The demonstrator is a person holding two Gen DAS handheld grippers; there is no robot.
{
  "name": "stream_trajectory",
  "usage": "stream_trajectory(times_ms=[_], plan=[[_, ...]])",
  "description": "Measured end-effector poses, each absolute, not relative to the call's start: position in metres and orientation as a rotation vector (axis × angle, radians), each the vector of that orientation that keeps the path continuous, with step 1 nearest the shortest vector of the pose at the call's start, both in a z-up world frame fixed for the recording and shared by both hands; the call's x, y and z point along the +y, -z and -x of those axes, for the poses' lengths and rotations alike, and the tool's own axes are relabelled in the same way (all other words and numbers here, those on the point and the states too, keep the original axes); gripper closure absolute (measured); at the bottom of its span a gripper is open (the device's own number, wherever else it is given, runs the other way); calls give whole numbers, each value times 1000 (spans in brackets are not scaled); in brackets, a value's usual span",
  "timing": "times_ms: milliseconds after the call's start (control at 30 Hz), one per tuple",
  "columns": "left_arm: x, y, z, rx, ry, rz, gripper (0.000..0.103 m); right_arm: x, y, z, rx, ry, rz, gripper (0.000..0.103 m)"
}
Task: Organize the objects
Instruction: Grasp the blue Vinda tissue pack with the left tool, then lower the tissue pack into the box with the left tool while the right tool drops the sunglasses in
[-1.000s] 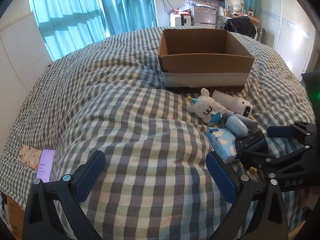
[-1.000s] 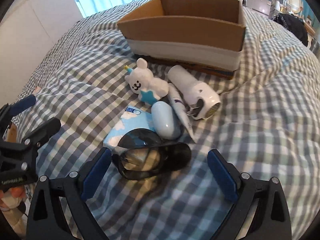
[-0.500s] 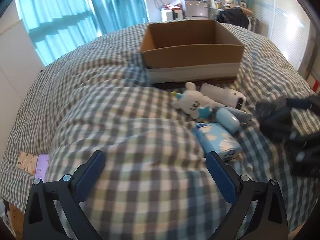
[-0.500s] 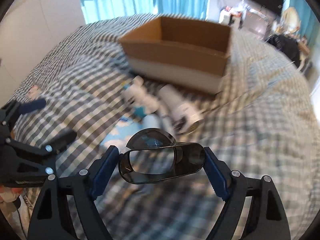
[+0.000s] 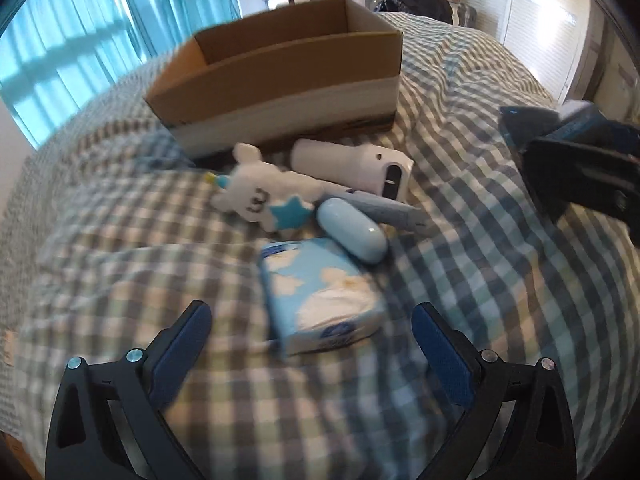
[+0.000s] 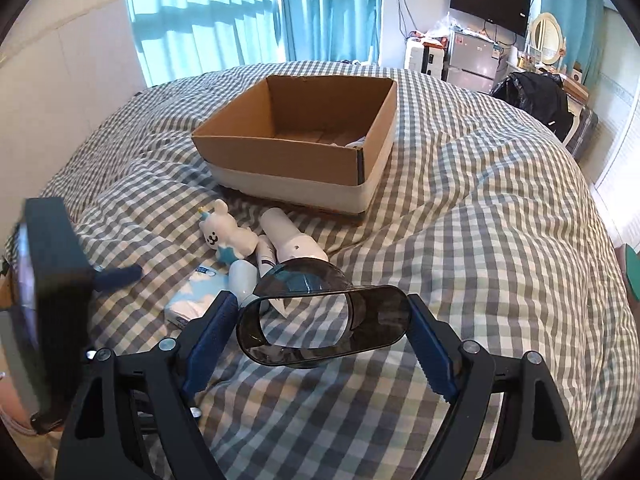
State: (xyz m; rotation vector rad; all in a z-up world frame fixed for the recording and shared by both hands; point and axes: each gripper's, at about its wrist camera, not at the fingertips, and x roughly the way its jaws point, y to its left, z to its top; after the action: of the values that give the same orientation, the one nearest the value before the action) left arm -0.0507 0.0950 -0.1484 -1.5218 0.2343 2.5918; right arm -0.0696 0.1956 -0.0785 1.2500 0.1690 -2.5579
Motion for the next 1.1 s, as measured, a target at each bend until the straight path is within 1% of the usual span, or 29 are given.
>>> stream_trajectory(times_ms=[33, 67, 100, 133, 167, 200, 267, 500, 600, 1100], plan=[[97, 152, 53, 233, -2596, 1521, 2, 196, 79, 71, 166, 2560, -1249, 19], [98, 154, 55, 242, -2599, 1519, 5, 196, 80, 71, 158, 2561, -1247, 20], [100, 158, 59, 250, -2596, 1526, 15, 198, 80, 71, 151, 2560, -1246, 20], [101, 162, 60, 253, -2590, 1540, 21, 200, 80, 71, 143, 2559, -1246, 20], [100, 168, 63, 249, -2579, 1566, 33, 200, 81, 71, 139, 2558, -1247, 20], [99, 171, 64, 237, -2571, 1581, 39, 201, 81, 71, 134, 2556, -1250, 20], [95, 170, 61, 198, -2576, 1562, 40, 199, 84, 71, 127, 2552, -1256, 20], [84, 144, 43, 153, -2613, 1483, 43, 193, 81, 67, 146, 2554, -1254, 20], [75, 132, 35, 109, -2614, 1457, 43, 190, 78, 63, 153, 2556, -1253, 20], [51, 84, 6, 10, -2668, 1310, 43, 169, 57, 42, 225, 2561, -1194, 20]])
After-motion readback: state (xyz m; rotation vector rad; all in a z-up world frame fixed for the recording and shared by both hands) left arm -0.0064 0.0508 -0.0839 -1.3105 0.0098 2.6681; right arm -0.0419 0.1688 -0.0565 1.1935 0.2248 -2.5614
